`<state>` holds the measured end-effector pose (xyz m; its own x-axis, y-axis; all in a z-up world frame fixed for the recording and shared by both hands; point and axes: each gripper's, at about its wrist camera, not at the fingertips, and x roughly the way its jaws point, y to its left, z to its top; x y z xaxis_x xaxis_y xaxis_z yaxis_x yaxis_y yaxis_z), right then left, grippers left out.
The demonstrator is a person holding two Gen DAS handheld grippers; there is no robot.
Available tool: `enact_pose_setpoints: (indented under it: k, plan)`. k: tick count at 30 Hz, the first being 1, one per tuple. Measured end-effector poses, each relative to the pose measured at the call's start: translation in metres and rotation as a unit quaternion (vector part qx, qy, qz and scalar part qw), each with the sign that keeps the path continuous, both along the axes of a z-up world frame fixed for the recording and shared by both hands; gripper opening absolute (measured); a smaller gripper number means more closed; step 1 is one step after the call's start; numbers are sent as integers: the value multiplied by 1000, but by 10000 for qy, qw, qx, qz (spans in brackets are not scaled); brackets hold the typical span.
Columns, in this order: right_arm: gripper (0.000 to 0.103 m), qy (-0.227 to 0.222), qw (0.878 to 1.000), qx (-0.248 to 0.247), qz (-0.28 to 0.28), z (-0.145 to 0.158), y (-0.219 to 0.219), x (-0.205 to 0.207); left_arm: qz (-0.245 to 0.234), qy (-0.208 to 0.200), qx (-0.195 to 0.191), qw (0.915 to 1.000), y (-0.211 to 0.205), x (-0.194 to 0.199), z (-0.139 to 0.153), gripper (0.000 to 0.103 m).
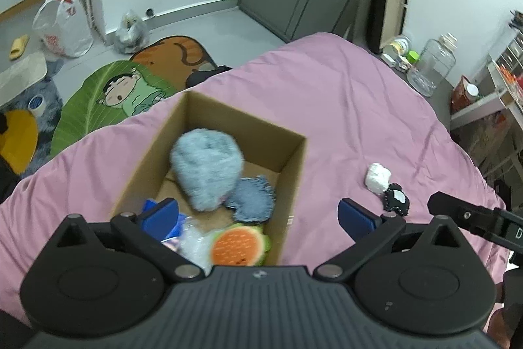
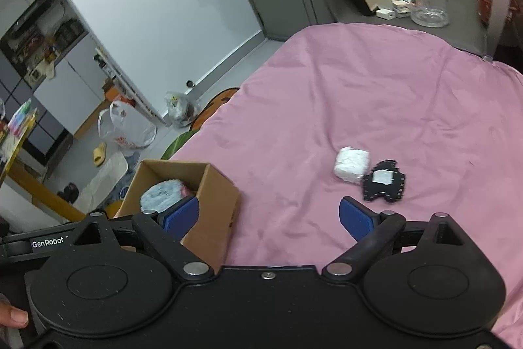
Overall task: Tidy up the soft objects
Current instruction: 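Move both tools toward the white paper ball and the black plush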
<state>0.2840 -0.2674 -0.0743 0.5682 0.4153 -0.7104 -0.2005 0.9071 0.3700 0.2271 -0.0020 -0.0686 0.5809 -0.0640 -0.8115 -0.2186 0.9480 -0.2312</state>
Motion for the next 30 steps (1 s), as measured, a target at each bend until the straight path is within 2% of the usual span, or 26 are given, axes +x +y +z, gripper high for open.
enact_pose_setpoints:
  k: [6,10,14,24,26,30]
  plan:
    - [93,6,9997,93,-223,-15,-35,11,-169,65,372,9991,-40,21,-4,103]
    - [93,59,9992,157,-367,-26,-54,20,-259,88,458,9986,-61,35,-7,103]
    - [92,98,9984,291,-484,-39,-71,29,-421,-108,725,9964,-84,48,-6,103]
    - [70,598,9933,712,-679,-81,-89,51,-811,-179,929,9922,-131,85,-31,100]
    - [68,635,9929,714,-711,-87,-89,55,-882,-166,922,9917,-139,92,-39,96]
    - [62,776,9908,760,-811,-101,-92,66,-956,-76,832,9919,-149,107,-56,82]
